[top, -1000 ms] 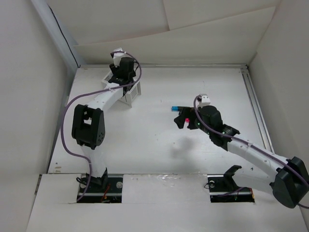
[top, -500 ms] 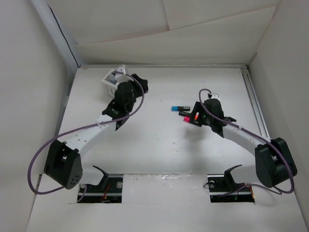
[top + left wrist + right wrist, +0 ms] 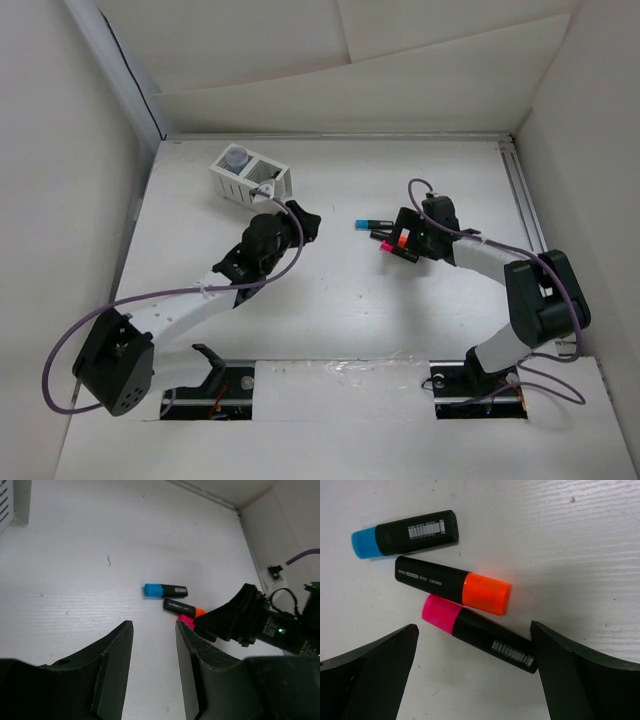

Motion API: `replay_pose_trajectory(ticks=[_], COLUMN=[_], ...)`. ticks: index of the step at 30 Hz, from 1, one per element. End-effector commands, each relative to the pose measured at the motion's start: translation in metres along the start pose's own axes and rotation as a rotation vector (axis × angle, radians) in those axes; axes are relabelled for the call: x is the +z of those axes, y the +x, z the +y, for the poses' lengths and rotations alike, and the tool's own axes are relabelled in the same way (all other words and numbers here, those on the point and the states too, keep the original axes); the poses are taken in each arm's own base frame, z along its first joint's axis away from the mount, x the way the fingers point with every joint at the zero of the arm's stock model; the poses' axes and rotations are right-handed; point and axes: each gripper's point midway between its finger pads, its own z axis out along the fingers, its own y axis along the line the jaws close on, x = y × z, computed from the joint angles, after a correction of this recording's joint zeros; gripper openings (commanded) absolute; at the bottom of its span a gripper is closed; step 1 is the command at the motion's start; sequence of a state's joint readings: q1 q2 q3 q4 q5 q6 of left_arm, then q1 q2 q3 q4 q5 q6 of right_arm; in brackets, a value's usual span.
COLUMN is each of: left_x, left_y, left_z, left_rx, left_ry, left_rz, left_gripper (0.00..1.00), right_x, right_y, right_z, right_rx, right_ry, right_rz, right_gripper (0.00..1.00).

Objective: Sort the stationery into containers
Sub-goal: Move the stationery to the center of the board.

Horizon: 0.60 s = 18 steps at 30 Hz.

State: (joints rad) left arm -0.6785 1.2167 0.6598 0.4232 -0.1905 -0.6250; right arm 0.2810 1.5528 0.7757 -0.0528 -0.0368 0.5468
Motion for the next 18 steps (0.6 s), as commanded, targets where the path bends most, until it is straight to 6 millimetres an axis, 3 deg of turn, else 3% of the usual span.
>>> replay_pose_trajectory(ticks=[1, 4, 7, 12, 18], left_x=[-0.014, -0.019, -0.023, -0.024, -0.028], left_y=[-0.030, -0.032, -0.033, -0.028, -0.023], left_z=[-0.020, -0.020, -0.021, -0.017, -0.015], left_rx=[-0.016, -0.019, -0.020, -0.018, -0.034], left_ry=[0.083, 0.090, 0.103, 0.097, 0.099], left_rz=[-0.098, -0.106, -0.107, -0.100, -0.086], left_gripper=[0.36, 0.36, 0.36, 0.36, 0.36], right_x=[-0.002, 0.003, 0.004, -0.005, -0.011], right_y=[-0.018, -0.012, 0.008, 0.041, 0.067], right_z=[0.023, 0.021, 0.021, 0.043, 0.050], right_rx=[-0.015, -0.013, -0.021, -0.074, -0.115], right_ry=[-0.087, -0.085, -0.107, -0.146, -0.134], right_rz=[-0.023, 0.001, 0.050, 0.090, 0.104], right_gripper=[1.00, 1.00, 1.00, 0.99, 0.88])
